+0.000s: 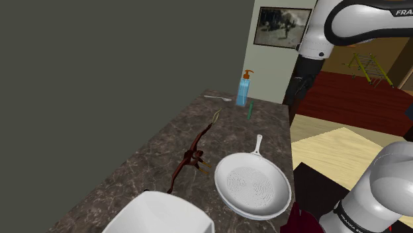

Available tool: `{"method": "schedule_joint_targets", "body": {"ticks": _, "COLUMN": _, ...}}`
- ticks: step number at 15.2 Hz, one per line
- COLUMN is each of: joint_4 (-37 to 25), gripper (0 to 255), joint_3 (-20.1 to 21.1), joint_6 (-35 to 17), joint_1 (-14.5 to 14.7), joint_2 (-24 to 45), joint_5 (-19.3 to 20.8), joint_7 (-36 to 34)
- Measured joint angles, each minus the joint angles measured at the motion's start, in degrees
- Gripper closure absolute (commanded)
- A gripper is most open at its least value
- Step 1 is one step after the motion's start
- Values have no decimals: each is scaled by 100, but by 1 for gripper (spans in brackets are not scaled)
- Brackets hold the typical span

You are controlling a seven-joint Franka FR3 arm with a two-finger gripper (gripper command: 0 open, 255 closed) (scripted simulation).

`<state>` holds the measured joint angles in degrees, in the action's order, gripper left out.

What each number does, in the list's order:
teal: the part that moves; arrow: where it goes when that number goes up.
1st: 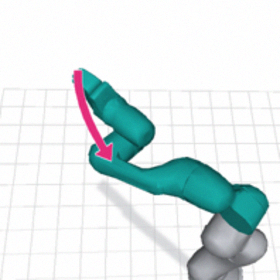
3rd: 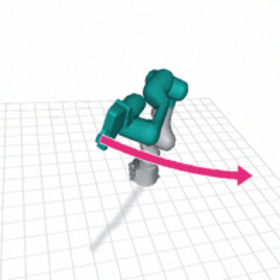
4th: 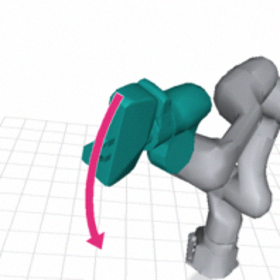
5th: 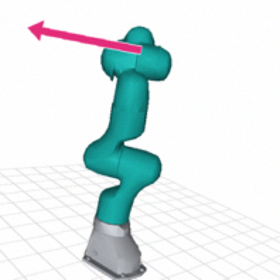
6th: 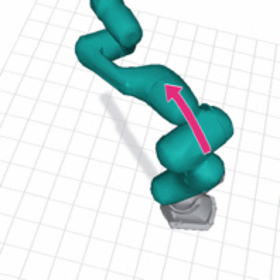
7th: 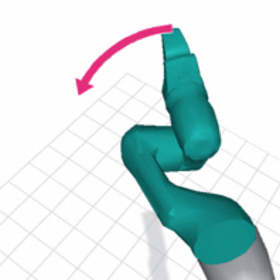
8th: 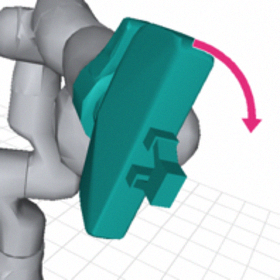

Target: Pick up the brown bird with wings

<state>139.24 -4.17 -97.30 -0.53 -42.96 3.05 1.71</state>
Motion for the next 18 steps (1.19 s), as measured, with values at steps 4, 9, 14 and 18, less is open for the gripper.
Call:
{"method": "schedule_joint_targets", "body": {"ticks": 4, "joint_4": 180, "gripper": 0, "joint_3": 273, "joint_6": -111, "joint_1": 31, "joint_2": -117, "joint_5": -217, "joint_7": -487}}
{"method": "schedule_joint_targets", "body": {"ticks": 9, "joint_4": 614, "gripper": 0, "joint_3": 988, "joint_6": -556, "joint_1": 143, "joint_2": -262, "joint_5": -779, "joint_7": -1701}}
{"method": "schedule_joint_targets", "body": {"ticks": 14, "joint_4": 723, "gripper": 0, "joint_3": 1774, "joint_6": -1135, "joint_1": 239, "joint_2": -1, "joint_5": -1322, "joint_7": -2940}}
{"method": "schedule_joint_targets", "body": {"ticks": 18, "joint_4": 632, "gripper": 0, "joint_3": 2388, "joint_6": -1580, "joint_1": 242, "joint_2": 335, "joint_5": -1641, "joint_7": -3911}}
